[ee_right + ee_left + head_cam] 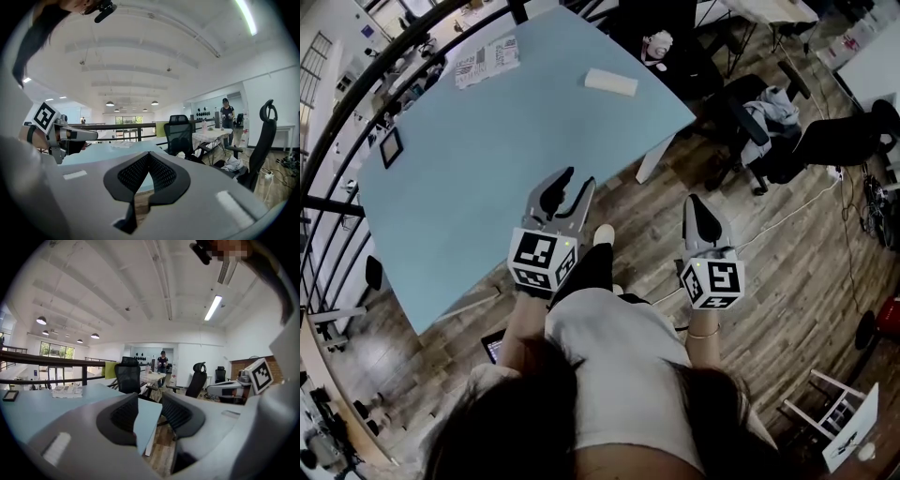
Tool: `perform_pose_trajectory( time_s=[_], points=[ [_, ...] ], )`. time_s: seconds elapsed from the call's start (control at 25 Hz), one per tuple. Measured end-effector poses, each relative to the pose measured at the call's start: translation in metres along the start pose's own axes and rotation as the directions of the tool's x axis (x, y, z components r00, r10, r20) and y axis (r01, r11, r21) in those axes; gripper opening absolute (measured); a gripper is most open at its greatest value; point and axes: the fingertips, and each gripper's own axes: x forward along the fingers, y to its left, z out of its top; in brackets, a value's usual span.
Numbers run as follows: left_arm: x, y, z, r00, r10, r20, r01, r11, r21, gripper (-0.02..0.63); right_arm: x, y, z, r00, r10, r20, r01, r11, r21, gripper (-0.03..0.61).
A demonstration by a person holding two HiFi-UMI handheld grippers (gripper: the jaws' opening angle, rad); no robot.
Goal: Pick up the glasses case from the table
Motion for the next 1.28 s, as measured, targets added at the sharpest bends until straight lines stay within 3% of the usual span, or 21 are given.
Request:
perform_pose_trajectory(
  time_s=[0.6, 0.96, 1.28],
  points=[
    [0.112, 0.083, 0.032, 0.999, -0.038, -0.013, 0.038, 0.999, -0.001, 0.178, 0.128, -0.032, 0.041, 0.999, -0.033, 0.008, 0.033, 0.999, -0.015, 0.002],
    [0.137, 0.117, 0.025, 0.997, -0.064, -0.053, 0.063, 0.998, -0.012, 0.263, 0.171, -0.027, 0.039, 0.999, -0.035, -0.028, 0.034, 0.999, -0.036, 0.002],
    [0.147, 0.140, 0.009, 0.994, -0.033, -0.104, 0.031, 0.999, -0.026, 0.311, 0.208, -0.031, 0.033, 0.998, -0.004, -0.056, 0.002, 0.999, -0.035, 0.002]
  ],
)
